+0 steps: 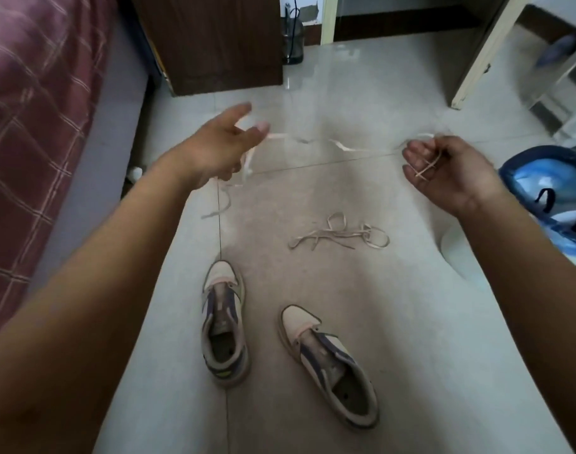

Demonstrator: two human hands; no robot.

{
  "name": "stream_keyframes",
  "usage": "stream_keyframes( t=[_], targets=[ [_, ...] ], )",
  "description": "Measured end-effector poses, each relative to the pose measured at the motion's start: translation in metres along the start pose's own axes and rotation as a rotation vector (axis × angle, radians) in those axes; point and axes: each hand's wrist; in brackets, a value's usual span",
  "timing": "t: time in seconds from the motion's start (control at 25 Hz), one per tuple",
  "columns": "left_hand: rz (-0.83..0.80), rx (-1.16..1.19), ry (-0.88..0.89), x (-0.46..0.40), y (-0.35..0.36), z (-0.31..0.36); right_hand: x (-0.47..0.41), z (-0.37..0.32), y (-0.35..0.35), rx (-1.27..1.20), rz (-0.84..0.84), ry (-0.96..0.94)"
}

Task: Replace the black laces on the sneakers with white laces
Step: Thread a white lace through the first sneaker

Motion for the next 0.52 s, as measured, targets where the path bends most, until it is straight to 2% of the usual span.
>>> stream_keyframes(
  t=[0.08, 0.12, 0.16, 0.2, 0.28, 0.36, 0.44, 0.52],
  targets=[
    [0.064, -0.123, -0.127, -0.006, 0.014, -0.008, -0.001, 0.012, 0.013, -0.008, -0.016, 0.087],
    [0.088, -0.306, -0.176, -0.001, 0.026, -0.022, 0.000, 0.030, 0.015, -0.028, -0.025, 0.174],
    [0.046, -0.391, -0.232, 0.006, 0.044, -0.040, 0.003, 0.055, 0.014, -0.036, -0.032, 0.279],
    [-0.009, -0.310, -0.328, 0.018, 0.065, -0.059, 0.007, 0.085, 0.012, -0.010, -0.043, 0.397],
    [-0.140, 0.055, -0.530, 0.052, 0.109, -0.090, 0.022, 0.146, 0.008, 0.122, -0.074, 0.643],
    [-0.161, 0.376, -0.700, 0.086, 0.144, -0.112, 0.038, 0.194, 0.004, 0.202, -0.133, 0.825],
    [-0.197, 0.448, -0.703, 0.107, 0.164, -0.125, 0.048, 0.221, 0.001, 0.185, -0.145, 0.871],
    [-0.205, 0.417, -0.677, 0.118, 0.168, -0.129, 0.049, 0.229, 0.003, 0.167, -0.111, 0.824]
  ],
)
Point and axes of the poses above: each hand's wrist, its own x-axis away from the middle knuckle, its own y-axis out of the palm, z = x × y, and after that the axes turned 2 degrees about -x, right-handed
